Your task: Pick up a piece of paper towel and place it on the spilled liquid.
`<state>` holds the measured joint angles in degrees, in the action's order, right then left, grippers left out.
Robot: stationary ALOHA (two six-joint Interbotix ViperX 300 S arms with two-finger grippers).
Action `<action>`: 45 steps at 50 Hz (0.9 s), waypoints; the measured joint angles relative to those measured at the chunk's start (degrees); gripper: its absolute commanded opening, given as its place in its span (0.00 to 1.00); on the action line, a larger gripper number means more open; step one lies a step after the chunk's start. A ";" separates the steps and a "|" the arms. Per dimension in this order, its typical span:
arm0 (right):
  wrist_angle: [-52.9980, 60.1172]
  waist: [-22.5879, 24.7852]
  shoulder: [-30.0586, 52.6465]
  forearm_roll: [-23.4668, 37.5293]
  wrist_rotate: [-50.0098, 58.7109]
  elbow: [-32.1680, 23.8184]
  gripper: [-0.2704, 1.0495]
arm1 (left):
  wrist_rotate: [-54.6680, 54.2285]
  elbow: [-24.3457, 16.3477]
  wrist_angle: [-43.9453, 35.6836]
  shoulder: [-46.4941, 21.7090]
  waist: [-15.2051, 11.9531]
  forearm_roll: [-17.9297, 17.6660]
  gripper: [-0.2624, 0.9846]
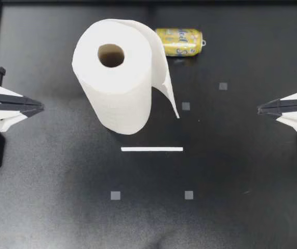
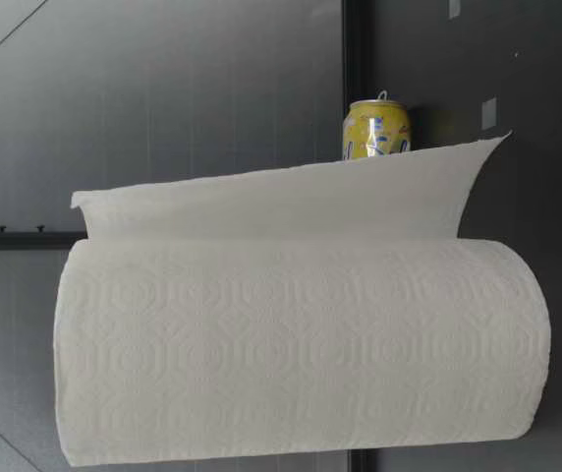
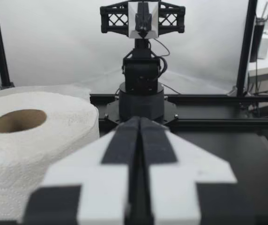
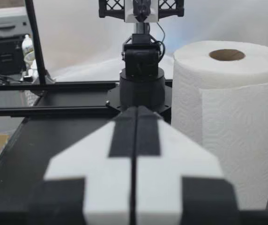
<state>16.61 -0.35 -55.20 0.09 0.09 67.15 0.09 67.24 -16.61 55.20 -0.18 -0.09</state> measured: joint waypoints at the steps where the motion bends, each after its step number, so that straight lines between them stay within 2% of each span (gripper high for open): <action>1: 0.00 0.00 0.00 0.09 0.00 0.00 0.31 | 0.00 0.00 -0.09 0.00 0.00 0.00 0.35; 7: 0.53 -0.09 0.44 0.00 0.09 0.00 0.23 | 0.00 0.00 -0.26 -0.09 -0.26 0.00 0.29; 16: 0.00 -0.09 3.34 0.00 -0.35 -1.93 0.22 | 0.09 -0.79 -0.26 -0.44 -0.44 0.00 0.29; 22: -4.13 -0.09 6.86 0.18 -0.53 -4.75 0.22 | 0.00 -2.46 0.00 -2.46 -1.49 -0.09 0.29; 35: -28.83 -0.79 12.39 3.78 -3.78 -15.47 0.22 | 0.18 -8.09 3.43 -10.28 -5.98 -0.26 0.29; 45: -48.96 -0.79 15.47 14.59 -3.43 -24.61 0.22 | 1.05 -12.92 7.73 -15.56 -7.82 -0.26 0.29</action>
<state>-32.34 -1.14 -39.73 14.68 -3.34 42.54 1.14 54.32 -8.88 39.64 -8.00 -0.35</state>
